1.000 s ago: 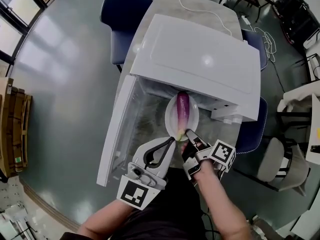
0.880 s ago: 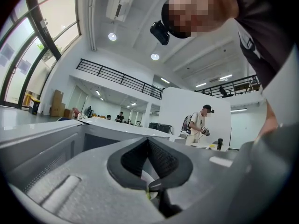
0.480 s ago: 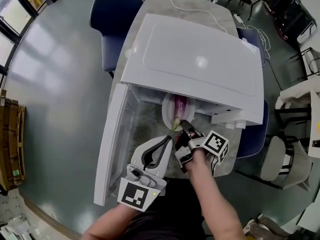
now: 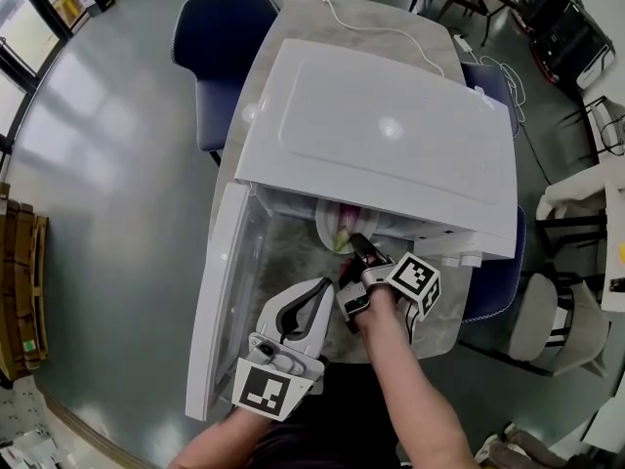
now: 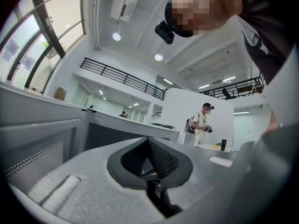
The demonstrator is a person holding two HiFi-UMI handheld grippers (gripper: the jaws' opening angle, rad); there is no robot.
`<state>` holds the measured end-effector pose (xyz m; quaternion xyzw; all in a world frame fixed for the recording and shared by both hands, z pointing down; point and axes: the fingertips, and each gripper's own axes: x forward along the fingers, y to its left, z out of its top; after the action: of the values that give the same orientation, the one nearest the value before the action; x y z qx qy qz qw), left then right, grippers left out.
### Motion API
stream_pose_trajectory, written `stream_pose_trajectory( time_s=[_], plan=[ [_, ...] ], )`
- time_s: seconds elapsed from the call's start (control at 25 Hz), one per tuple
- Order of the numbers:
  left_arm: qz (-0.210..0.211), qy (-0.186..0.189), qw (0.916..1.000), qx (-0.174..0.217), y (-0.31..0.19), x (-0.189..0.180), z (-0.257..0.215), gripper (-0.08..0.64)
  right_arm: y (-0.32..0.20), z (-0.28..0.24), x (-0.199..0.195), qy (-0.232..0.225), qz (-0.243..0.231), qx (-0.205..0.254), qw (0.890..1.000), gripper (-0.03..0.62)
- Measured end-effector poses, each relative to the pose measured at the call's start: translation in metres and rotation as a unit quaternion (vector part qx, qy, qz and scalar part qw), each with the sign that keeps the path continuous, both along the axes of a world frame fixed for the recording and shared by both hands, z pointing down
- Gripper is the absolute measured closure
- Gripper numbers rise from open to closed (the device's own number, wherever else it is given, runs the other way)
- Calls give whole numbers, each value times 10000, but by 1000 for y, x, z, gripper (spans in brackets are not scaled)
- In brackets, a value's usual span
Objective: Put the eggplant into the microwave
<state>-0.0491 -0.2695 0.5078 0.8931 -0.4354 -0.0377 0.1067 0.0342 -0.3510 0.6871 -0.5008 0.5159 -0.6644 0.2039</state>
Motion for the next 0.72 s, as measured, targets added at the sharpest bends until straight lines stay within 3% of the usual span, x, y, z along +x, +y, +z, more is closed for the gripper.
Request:
stream_pose_trajectory(
  time_s=[0.2,0.4,0.72],
  plan=[
    [-16,2,10000,-39,-2,-4,3,552,-14,-6,-1,56,-31,241,9997,568],
    [-10,36,10000,-65,-4,-4,4,552,-10,-9,-4,26,-70,364,9993,474],
    [53,58,9999,-106,-2,-3,6,552,22,-10,-17,-306,-7,89,9995,477]
  ],
)
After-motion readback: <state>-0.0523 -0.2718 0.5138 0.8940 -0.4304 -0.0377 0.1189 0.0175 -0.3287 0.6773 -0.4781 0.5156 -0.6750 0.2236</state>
